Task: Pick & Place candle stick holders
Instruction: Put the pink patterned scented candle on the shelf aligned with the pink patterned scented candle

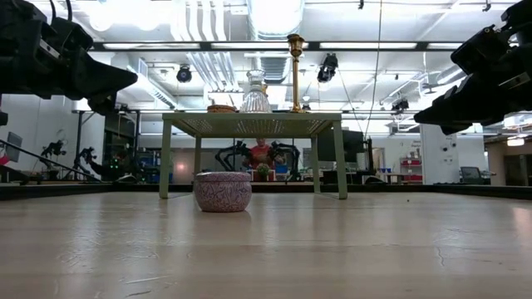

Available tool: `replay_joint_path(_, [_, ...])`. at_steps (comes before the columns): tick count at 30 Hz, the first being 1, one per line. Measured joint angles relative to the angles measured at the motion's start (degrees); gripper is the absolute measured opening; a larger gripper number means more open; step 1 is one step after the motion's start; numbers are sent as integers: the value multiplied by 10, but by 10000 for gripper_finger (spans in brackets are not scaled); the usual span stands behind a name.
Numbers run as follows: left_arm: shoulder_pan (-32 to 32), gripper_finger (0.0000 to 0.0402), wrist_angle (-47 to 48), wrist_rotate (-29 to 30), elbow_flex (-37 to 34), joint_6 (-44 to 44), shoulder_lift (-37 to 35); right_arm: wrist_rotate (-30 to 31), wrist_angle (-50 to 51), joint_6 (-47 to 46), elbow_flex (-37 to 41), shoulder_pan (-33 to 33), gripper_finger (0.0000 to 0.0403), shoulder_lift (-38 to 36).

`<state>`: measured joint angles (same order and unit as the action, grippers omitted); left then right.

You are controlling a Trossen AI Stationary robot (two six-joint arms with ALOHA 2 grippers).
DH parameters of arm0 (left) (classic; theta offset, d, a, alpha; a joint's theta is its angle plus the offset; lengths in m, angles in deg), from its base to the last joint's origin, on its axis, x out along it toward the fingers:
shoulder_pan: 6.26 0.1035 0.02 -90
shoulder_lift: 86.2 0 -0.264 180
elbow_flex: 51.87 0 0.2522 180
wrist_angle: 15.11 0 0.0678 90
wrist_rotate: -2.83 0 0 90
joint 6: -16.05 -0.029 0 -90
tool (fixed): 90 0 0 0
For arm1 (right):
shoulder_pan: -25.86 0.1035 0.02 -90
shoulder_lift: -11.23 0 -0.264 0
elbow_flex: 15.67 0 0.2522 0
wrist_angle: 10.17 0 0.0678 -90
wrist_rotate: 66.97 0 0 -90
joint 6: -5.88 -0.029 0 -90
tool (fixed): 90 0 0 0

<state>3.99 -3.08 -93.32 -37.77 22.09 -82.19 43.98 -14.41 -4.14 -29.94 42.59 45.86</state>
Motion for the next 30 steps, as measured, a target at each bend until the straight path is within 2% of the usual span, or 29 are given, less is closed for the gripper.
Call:
replay_joint_path(20, [0, 14, -1, 0, 0, -7, 0, 0, 0, 0, 0, 0, 8, 0])
replay_joint_path(23, [0, 14, -6, 2, 0, -35, 0, 0, 0, 0, 0, 0, 8, 0])
replay_joint_path(25, [0, 14, -33, 21, 0, -45, 0, 0, 0, 0, 0, 0, 8, 0])
replay_joint_path(30, [0, 14, -117, 27, 0, 38, 0, 0, 0, 0, 0, 0, 8, 0])
